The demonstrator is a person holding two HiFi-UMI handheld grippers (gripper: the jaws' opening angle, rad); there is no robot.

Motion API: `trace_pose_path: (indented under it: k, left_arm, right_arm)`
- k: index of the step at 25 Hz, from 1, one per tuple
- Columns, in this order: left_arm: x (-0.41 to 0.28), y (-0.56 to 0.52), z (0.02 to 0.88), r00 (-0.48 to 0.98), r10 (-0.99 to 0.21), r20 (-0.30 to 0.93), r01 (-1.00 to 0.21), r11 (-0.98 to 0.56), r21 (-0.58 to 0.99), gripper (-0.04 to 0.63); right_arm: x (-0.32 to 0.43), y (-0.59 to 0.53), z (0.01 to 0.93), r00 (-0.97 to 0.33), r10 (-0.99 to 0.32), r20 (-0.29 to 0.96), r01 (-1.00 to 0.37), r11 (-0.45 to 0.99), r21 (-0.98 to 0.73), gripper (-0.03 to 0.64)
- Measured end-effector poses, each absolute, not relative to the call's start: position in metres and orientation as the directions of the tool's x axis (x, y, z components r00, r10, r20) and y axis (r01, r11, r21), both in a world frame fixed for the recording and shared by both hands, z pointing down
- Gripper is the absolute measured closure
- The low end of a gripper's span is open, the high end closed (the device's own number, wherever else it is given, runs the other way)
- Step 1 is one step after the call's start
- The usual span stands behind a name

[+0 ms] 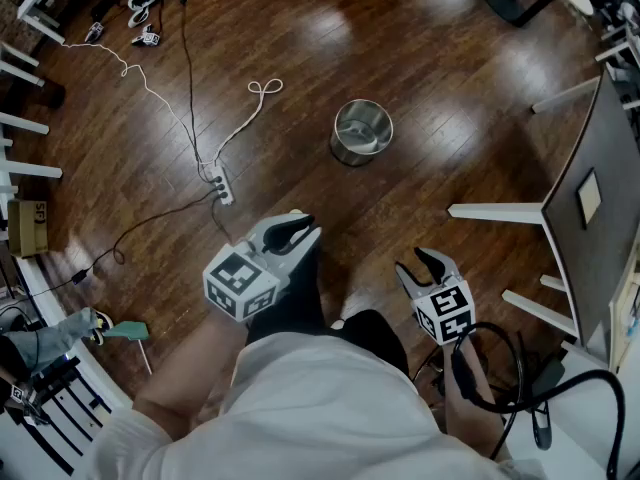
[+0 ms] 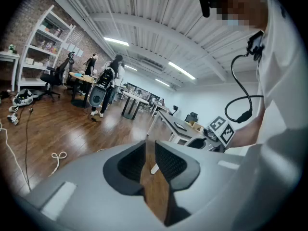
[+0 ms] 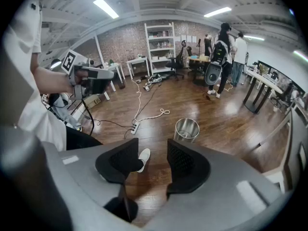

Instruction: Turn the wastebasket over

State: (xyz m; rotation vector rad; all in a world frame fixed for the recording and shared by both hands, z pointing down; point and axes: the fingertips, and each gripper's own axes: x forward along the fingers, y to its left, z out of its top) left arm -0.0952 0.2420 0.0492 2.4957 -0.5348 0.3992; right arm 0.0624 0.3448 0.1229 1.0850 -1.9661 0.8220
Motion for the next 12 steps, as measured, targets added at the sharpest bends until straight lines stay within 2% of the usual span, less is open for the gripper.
trace_pose_path:
  k: [4,12]
  left_arm:
    - [-0.085,0.168,0.083,0.881,-0.247,0.404,-0.420,-0.804,0.422,0.543]
    - [-0.064,0.101,0.184,0.836,-0.307,0.455,-0.526,-0.686,0.503,0.540]
  right_arm:
    - [0.049,0.257,0.164,-0.368,-0.377,0.850,-0.866,0.471,-0.167,0.423]
    - [0.045,0.142,0.330,-0.353,-0.218,0.910,-0.797,0.580,-0.170,0.423]
